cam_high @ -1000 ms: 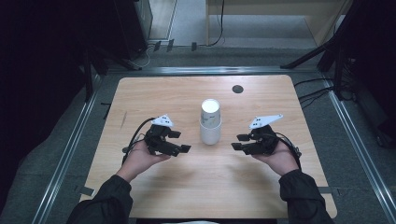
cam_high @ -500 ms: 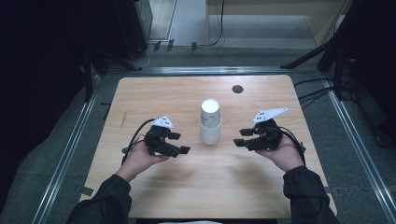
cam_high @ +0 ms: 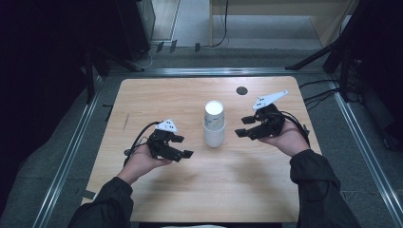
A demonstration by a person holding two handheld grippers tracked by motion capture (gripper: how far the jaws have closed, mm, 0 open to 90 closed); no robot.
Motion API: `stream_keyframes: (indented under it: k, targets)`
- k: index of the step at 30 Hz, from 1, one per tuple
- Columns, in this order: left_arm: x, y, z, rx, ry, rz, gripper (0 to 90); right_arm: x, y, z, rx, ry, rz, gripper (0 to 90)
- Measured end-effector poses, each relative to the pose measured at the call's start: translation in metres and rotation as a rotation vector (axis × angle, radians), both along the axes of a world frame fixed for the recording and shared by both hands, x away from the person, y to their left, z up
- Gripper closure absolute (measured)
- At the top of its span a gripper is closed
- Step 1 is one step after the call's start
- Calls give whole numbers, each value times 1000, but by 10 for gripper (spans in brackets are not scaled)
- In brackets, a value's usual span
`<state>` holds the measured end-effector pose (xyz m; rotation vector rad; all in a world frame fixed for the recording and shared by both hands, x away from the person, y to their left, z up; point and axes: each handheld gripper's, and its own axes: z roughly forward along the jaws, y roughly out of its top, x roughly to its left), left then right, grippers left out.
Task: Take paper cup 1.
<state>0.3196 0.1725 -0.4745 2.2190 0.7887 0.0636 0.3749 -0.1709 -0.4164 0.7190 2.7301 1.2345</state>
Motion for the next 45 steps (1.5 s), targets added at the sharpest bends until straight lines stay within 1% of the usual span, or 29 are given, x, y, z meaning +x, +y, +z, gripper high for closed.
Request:
stream_keyframes:
  k: [2, 4, 5, 9, 12, 17, 20, 21, 25, 28, 32, 36, 39, 41, 45]
  targets:
    - [-1, 0, 0, -3, -7, 0, 251, 4, 5, 3, -11, 0, 18, 379]
    - [-1, 0, 1, -6, -10, -2, 251, 8, 9, 7, 12, 13, 54, 378]
    - [-1, 0, 1, -4, -14, -5, 251, 10, 11, 9, 15, 8, 68, 376]
    - [-1, 1, 1, -3, -12, -17, 251, 17, 22, 19, -20, -15, 96, 349]
    - [-1, 1, 1, -2, -7, -22, 251, 23, 29, 24, -35, -18, 116, 336]
    - [-1, 2, 1, 0, -8, -27, 251, 32, 39, 30, -33, -27, 128, 313]
    - [0, 3, 1, 0, -3, -30, 251, 35, 46, 30, -39, -31, 146, 310]
    - [0, 3, 0, 2, 0, -31, 251, 36, 48, 29, -42, -24, 154, 308]
    - [0, 2, -1, 6, 2, -40, 251, 41, 55, 28, -61, -33, 169, 297]
    - [-1, 1, -1, 10, 2, -45, 251, 45, 62, 29, -58, -23, 175, 294]
    - [0, 2, -1, 6, 2, -42, 251, 49, 73, 29, -94, -23, 184, 280]
    - [0, 3, -1, 9, 3, -42, 251, 50, 83, 29, -106, -17, 190, 259]
    - [0, 3, 0, 7, 0, -43, 251, 51, 89, 28, -119, -12, 201, 267]
    - [0, 4, 0, 8, -1, -43, 251, 52, 92, 28, -121, -5, 199, 300]
    - [0, 4, -1, 9, 2, -42, 251, 52, 94, 30, -138, -5, 194, 318]
